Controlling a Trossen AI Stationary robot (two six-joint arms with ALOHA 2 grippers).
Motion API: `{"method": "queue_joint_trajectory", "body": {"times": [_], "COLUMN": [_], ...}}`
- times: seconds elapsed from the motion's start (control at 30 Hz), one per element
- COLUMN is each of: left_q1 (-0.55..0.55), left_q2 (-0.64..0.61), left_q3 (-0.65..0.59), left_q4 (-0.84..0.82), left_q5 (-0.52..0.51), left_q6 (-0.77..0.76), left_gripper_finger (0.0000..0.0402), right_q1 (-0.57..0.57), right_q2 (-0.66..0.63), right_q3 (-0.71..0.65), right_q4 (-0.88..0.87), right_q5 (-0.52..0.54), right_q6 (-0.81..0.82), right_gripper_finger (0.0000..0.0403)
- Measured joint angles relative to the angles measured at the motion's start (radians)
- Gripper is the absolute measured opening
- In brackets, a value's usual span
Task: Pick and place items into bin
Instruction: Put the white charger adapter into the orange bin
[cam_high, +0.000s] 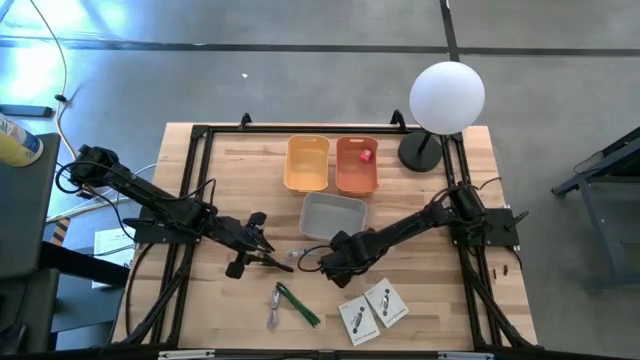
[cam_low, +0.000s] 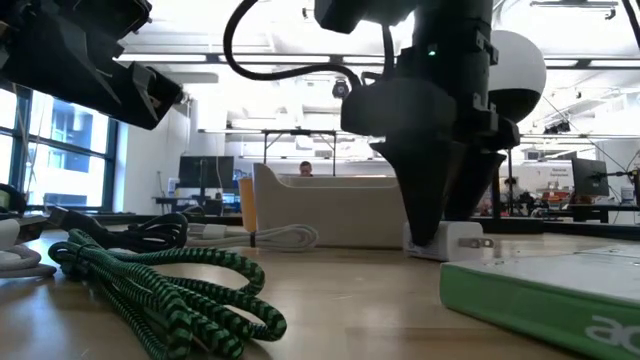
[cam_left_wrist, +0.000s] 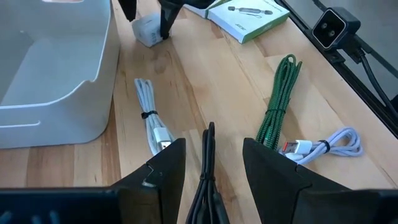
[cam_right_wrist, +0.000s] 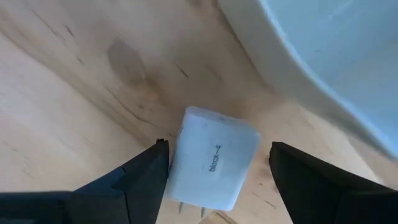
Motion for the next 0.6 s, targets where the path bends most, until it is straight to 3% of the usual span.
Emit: {"method": "queue_joint_trajectory", "body": {"times": [0.6], "left_q1": [0.000], "left_q2": [0.000], "left_q3": [0.000], "left_q4": [0.000], "left_q5": [0.000], "left_q6": [-0.001], "left_gripper_finger": [0.0150], "right_q1": [-0.020], "right_q2": [-0.002], "right_q3": [-0.074], "right_q4": [0.006], "right_q5": [-0.048], "right_q6": [-0.008], "right_gripper_finger": [0.0264]}}
